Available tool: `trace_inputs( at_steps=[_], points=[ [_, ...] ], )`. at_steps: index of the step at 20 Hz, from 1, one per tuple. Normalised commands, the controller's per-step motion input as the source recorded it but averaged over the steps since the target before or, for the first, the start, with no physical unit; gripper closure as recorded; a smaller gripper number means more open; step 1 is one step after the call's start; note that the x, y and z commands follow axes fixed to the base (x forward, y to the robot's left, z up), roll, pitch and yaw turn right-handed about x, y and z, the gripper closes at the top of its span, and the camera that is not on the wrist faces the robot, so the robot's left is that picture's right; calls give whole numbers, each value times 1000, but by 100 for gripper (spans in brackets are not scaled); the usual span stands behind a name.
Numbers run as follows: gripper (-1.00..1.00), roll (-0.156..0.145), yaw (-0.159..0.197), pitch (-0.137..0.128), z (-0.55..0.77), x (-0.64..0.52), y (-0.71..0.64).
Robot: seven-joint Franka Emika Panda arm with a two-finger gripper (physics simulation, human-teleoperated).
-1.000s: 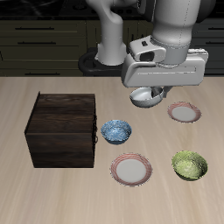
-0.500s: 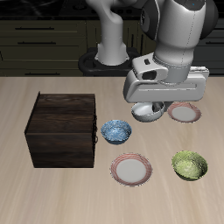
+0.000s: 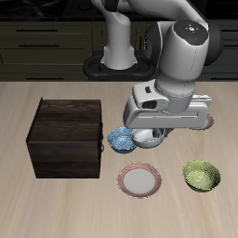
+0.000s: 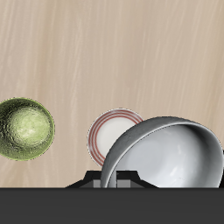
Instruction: Place the white bowl on the plate next to the green bowl
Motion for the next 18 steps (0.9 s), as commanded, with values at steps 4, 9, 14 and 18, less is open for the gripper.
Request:
trace_inputs(
  at_steps=[4, 9, 14, 18],
  points=[
    [100, -16, 3, 42, -447, 40, -98],
    [100, 4, -4, 20, -260, 27, 33],
    [100, 4, -18, 24, -244, 42, -1],
    [100, -11, -21, 30, -301, 10, -51]
  ],
)
